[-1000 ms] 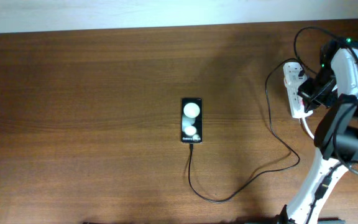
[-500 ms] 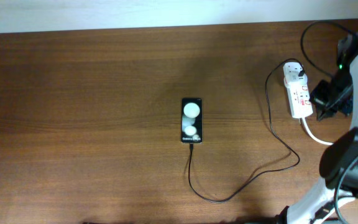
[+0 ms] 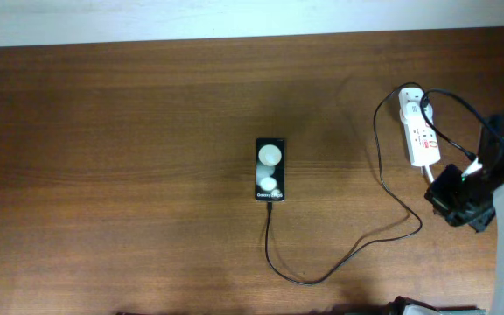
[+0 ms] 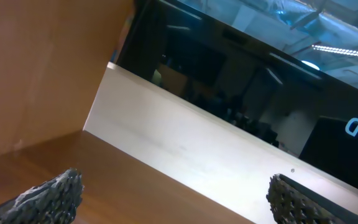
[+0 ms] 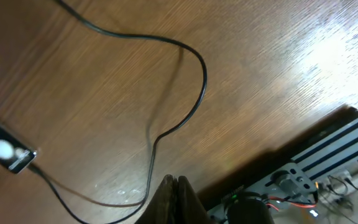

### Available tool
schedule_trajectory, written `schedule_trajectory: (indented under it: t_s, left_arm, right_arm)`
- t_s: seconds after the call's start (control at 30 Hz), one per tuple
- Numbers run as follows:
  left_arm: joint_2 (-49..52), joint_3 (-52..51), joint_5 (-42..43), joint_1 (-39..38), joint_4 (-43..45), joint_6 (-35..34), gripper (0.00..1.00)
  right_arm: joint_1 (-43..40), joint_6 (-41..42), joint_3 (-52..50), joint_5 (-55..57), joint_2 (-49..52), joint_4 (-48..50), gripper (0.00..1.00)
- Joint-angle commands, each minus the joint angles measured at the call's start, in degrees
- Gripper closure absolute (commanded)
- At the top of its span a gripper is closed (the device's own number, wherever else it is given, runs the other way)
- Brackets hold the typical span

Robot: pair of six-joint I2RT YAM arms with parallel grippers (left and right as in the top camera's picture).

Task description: Plug charger to phone and switch on socket

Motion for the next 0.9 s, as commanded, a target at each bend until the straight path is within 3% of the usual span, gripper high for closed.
schedule_trajectory:
  t_s: [0.0,0.3,0.37,0.5,0.87]
  left_arm:
    - [-0.17,-0.20,-0.92,0.13,1.22,-0.15,0.01]
    - [-0.15,-6.60,-2.69,0.13,8.31,-0.15,0.01]
    - [-0.15,-11.26,-2.67,0.13,11.26,-1.90,0.01]
    - [-0.15,-22.93,-2.64,0.13,13.94,-12.70,0.01]
    - [-0.13,-54.75,-2.64,0.13,36.00,-13.25,0.01]
  right_arm:
    - [0.26,-0.22,-0.79,-1.33,-2.93,-0.11,0.96]
    - [0.26,-1.57,-0.79,-1.29,-3.23,-1.27,0.96]
    - [0.26,-4.13,-0.79,-1.22,-3.23,-1.79,0.96]
    - [0.26,-4.07,-0.79,-1.11,-3.23,-2.56,0.96]
    - [0.26,-4.07,-0.79,0.59,-3.23,-8.48,0.96]
